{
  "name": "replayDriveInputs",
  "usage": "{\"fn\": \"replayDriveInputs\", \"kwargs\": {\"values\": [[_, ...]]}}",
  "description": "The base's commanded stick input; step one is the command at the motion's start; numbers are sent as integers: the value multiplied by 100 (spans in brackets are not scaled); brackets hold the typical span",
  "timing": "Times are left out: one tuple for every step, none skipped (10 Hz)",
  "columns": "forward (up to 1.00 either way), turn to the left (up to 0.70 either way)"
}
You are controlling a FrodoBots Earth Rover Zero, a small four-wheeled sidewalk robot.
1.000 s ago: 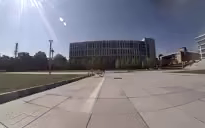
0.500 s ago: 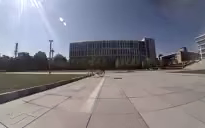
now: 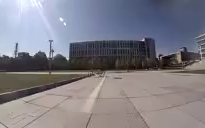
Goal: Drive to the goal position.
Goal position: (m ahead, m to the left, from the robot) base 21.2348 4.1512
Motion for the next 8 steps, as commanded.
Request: {"fn": "replayDriveInputs", "kwargs": {"values": [[6, 0], [6, 0], [6, 0], [6, 0], [6, 0], [6, 0], [6, 0], [6, 0]]}}
